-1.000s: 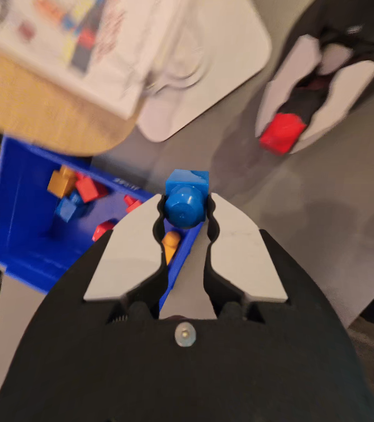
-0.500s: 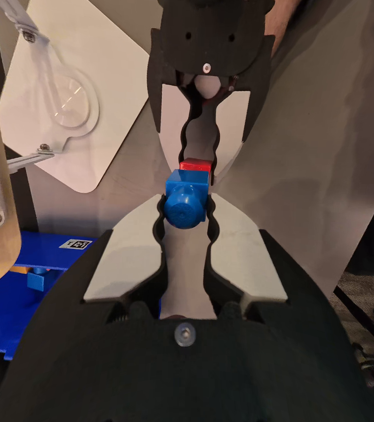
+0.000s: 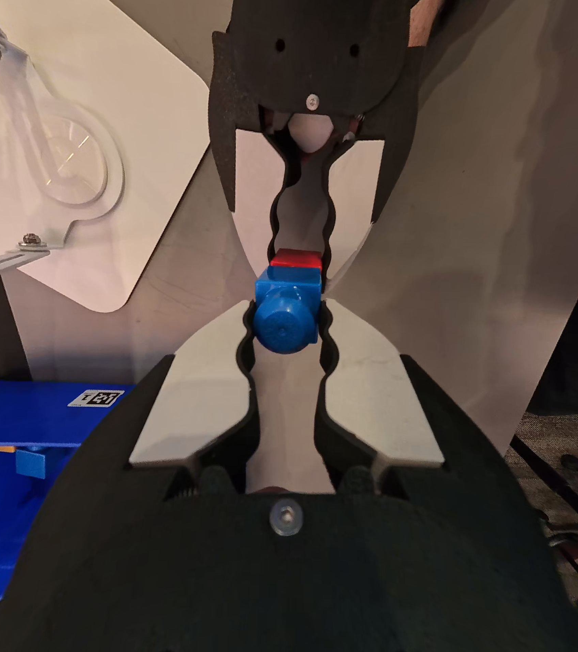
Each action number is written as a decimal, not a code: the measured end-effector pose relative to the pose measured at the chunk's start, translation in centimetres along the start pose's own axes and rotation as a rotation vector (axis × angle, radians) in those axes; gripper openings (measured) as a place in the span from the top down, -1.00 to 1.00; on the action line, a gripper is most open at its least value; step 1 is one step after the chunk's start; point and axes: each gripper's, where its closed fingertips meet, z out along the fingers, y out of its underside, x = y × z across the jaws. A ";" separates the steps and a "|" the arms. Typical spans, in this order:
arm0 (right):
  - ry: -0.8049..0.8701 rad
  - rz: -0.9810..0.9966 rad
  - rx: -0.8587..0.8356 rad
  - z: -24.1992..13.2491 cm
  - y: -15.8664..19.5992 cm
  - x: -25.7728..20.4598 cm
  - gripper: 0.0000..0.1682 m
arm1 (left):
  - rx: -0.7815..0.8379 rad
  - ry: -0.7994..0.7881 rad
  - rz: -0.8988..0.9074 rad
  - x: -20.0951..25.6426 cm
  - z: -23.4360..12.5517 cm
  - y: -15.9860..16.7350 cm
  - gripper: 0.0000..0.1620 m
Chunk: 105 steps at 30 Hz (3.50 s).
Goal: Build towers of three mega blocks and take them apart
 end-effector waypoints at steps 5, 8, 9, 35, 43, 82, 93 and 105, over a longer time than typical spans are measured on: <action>0.000 -0.011 -0.008 0.1 0.1 -0.1 0.57 | 0.010 0.000 0.021 0.2 0.2 0.1 0.59; -0.005 -0.015 -0.005 0.0 0.1 -0.2 0.57 | 0.021 -0.001 0.038 0.3 0.3 0.0 0.59; -0.007 -0.015 -0.006 0.0 0.1 -0.2 0.57 | 0.022 -0.001 0.040 0.3 0.4 0.1 0.59; -0.012 -0.021 -0.026 0.1 0.3 -0.4 0.58 | 0.107 -0.006 0.020 0.5 1.1 0.3 0.59; -0.012 -0.026 -0.038 0.2 0.5 -0.4 0.58 | 0.109 -0.008 0.008 0.5 1.3 0.7 0.59; -0.028 -0.038 0.119 -1.2 -1.9 -0.4 0.56 | 0.374 -0.072 -0.174 0.6 2.2 -0.8 0.57; -0.030 -0.028 0.116 -0.9 -1.5 -0.5 0.57 | 0.371 -0.239 -0.233 -1.8 -2.4 3.1 0.56; -0.030 -0.033 0.100 -0.7 -1.2 -0.6 0.57 | 0.141 -0.413 -0.598 -12.4 -3.5 16.9 0.53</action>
